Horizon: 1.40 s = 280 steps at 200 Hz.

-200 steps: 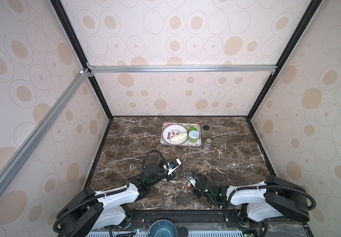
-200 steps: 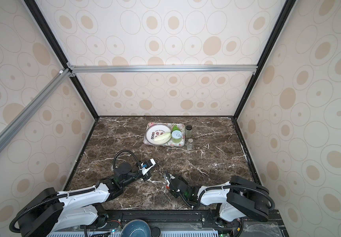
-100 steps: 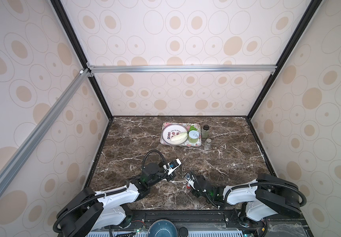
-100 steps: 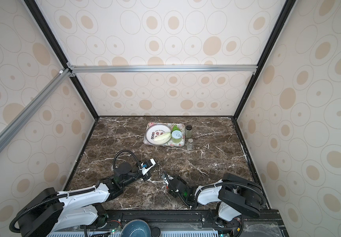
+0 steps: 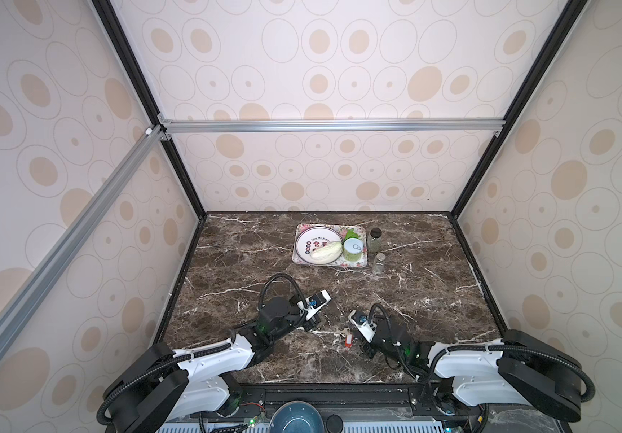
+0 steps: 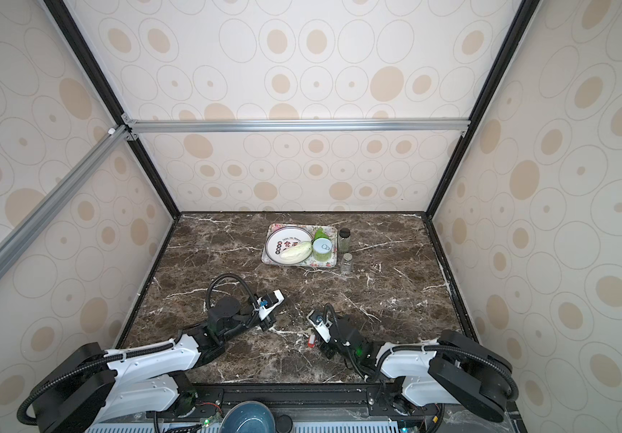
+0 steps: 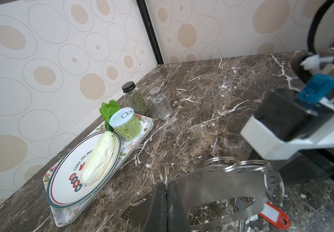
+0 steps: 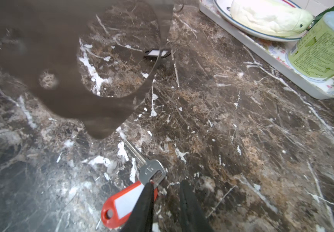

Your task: Put the keys on the keyring

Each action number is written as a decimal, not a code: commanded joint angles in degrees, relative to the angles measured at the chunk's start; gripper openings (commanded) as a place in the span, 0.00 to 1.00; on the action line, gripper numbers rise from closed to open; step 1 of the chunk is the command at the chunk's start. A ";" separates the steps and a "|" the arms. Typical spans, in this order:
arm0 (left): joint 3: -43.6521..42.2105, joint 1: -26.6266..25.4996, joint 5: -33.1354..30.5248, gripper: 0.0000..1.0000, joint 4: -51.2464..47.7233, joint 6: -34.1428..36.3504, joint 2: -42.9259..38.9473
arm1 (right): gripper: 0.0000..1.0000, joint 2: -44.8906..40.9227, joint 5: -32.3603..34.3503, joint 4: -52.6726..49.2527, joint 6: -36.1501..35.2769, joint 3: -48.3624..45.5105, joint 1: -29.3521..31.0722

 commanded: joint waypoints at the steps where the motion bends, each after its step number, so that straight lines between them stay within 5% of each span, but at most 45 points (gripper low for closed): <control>1: 0.20 -0.42 0.20 0.00 2.83 1.11 -0.70 | 0.26 -1.28 -9.97 6.37 -0.17 -2.61 -4.80; 50: 0.20 -0.37 0.19 0.00 2.91 1.19 -0.45 | 0.28 3.94 -19.25 17.76 -1.80 -7.06 -9.02; 144: 0.20 -0.37 -0.15 0.00 2.74 1.46 -0.31 | 0.28 28.66 -24.95 45.06 -1.28 -9.25 -13.82; 280: 0.20 -0.41 -0.24 0.00 2.74 1.63 -0.18 | 0.24 29.04 -29.95 41.43 -3.97 -6.92 -14.27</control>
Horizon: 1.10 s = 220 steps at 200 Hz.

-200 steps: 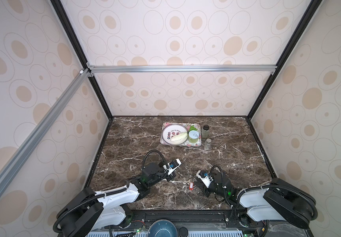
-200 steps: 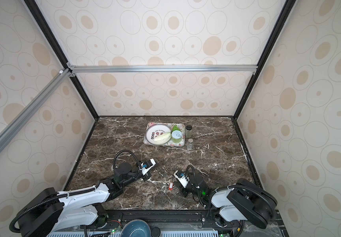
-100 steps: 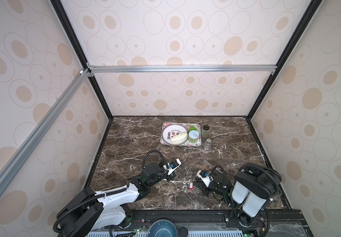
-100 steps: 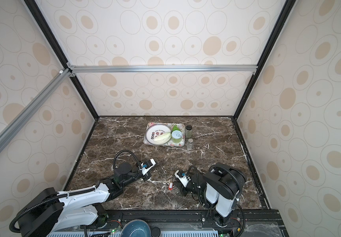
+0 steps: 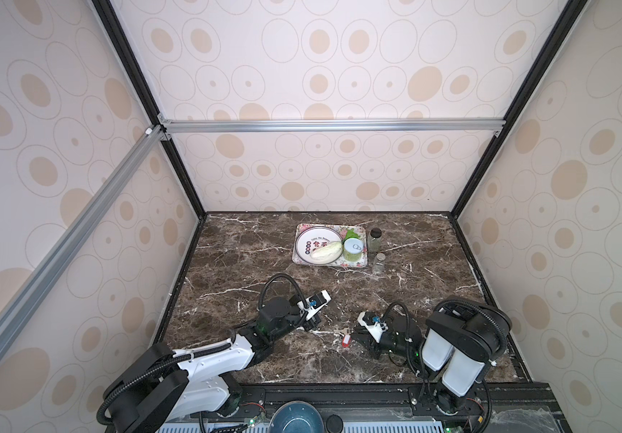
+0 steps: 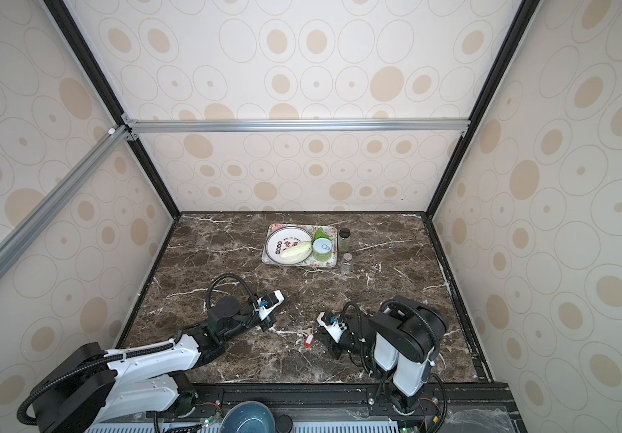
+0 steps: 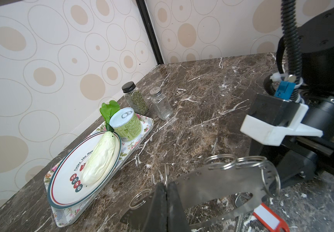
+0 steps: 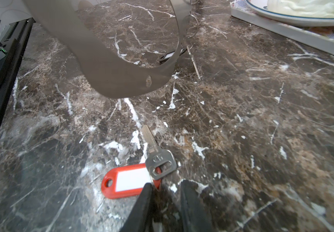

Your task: Put the keys on the keyring

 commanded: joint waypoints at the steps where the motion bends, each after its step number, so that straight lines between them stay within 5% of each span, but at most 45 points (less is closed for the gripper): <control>1: 0.20 -0.38 -0.19 0.00 2.80 1.22 -0.18 | 0.24 -0.38 -1.53 -1.23 -1.34 0.73 -0.15; 220: 0.20 -0.38 -0.45 0.00 2.76 1.39 0.26 | 0.14 -3.00 -4.89 -9.00 -3.01 4.20 -0.13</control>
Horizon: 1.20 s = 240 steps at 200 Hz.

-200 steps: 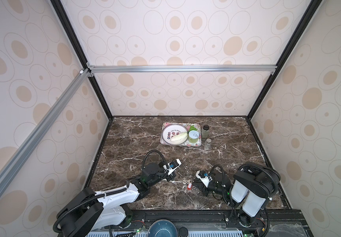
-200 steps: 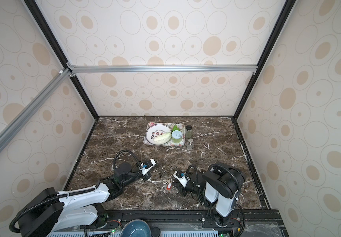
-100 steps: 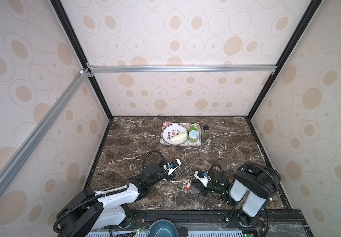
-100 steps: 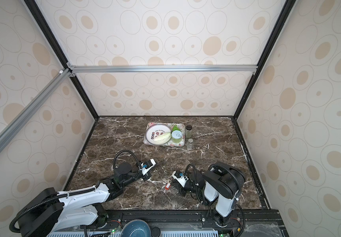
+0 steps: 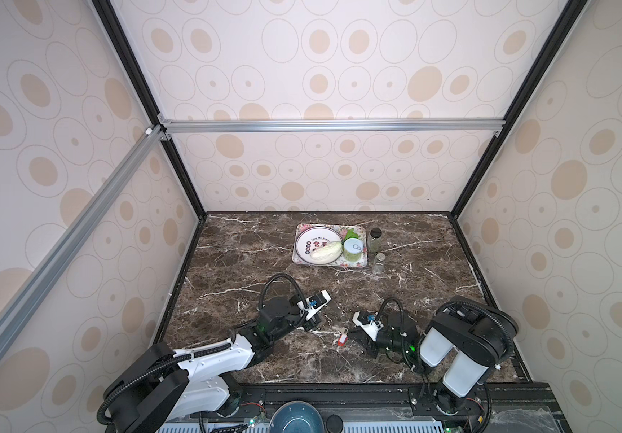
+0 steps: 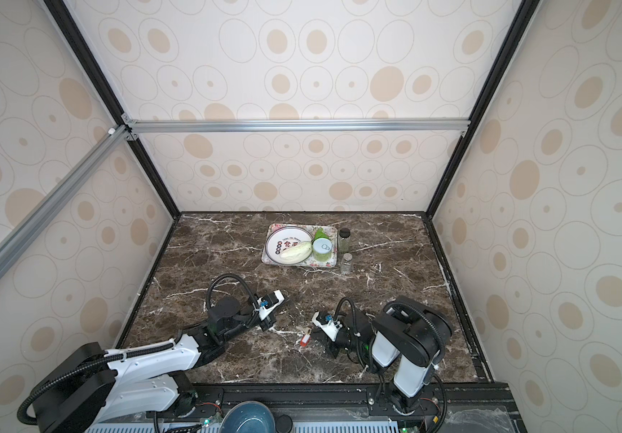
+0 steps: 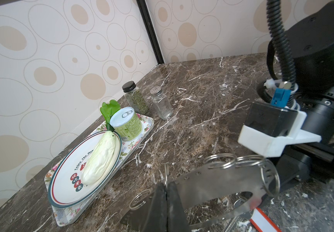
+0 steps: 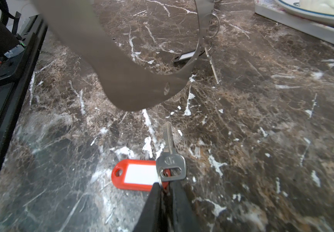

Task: Put the keys on the keyring
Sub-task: 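Lift the red-tagged key with the right gripper toward the hanging plate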

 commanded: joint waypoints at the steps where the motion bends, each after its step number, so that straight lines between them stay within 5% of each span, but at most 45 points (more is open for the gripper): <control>1: 0.20 -0.38 -0.26 0.00 2.76 1.37 0.17 | 0.14 -0.55 -0.83 -0.85 -0.89 0.71 -0.05; 98: 0.20 -0.39 -0.44 0.00 2.67 1.55 0.17 | 0.15 -0.98 -1.61 -3.31 -1.25 2.47 -0.15; 162: 0.20 -0.36 -0.46 0.00 2.67 1.55 0.17 | 0.00 -2.88 -0.54 -2.95 -0.42 1.54 -0.04; 240: 0.11 -0.36 -0.27 0.00 2.78 1.46 -0.26 | 0.00 -19.30 6.26 -11.00 5.17 -1.67 -0.08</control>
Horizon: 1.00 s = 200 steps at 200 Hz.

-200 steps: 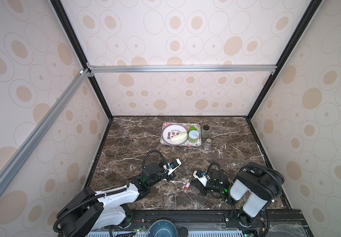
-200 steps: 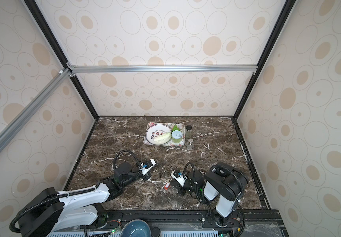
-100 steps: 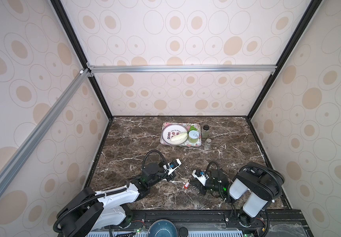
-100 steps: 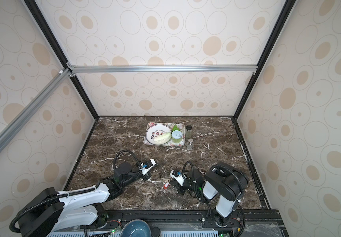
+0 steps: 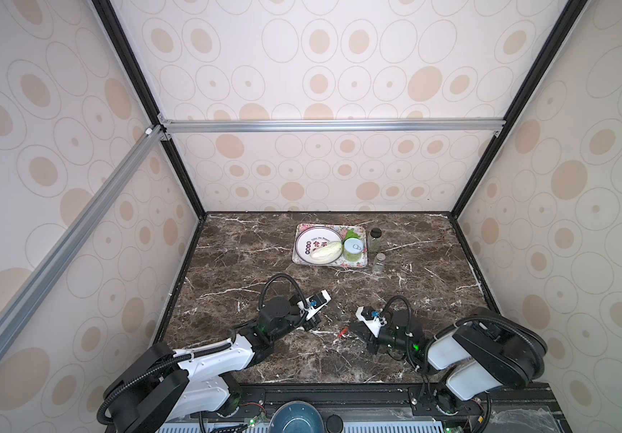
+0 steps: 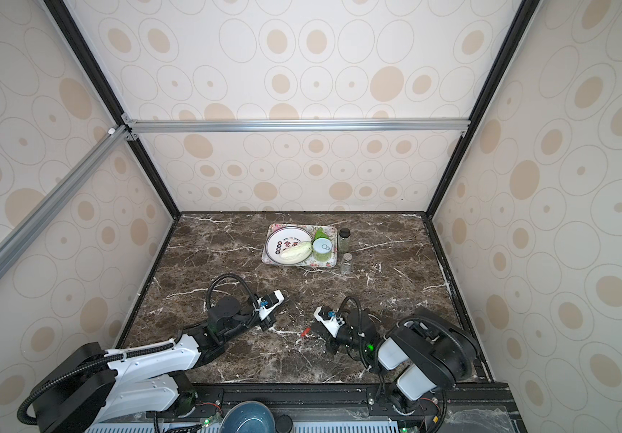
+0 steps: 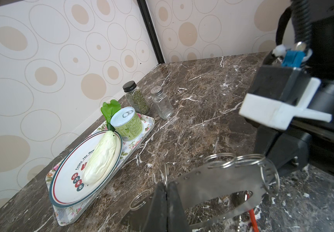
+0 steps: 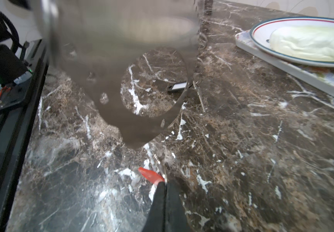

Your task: Put the keys on the keyring

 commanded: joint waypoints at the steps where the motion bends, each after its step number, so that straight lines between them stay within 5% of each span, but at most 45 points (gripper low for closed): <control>1: 0.11 -0.37 -0.11 0.00 2.77 1.24 -0.29 | 0.00 -6.46 3.80 -5.54 2.70 -0.79 -0.05; 49: -0.33 -0.33 0.10 0.00 3.29 1.07 -0.99 | 0.00 -24.88 8.00 -20.06 8.50 -0.45 -0.03; 112: -1.62 -0.36 1.06 0.00 5.56 0.80 -1.85 | 0.00 -34.83 9.96 -29.31 19.58 1.83 -0.07; 164: -4.80 -0.36 9.12 0.00 10.33 3.72 -4.52 | 0.00 -54.02 21.62 -51.99 30.40 6.04 -0.10; 200: -4.18 -2.24 14.47 0.00 10.12 8.45 -1.97 | 0.00 -63.73 23.14 -61.27 33.43 7.11 -0.05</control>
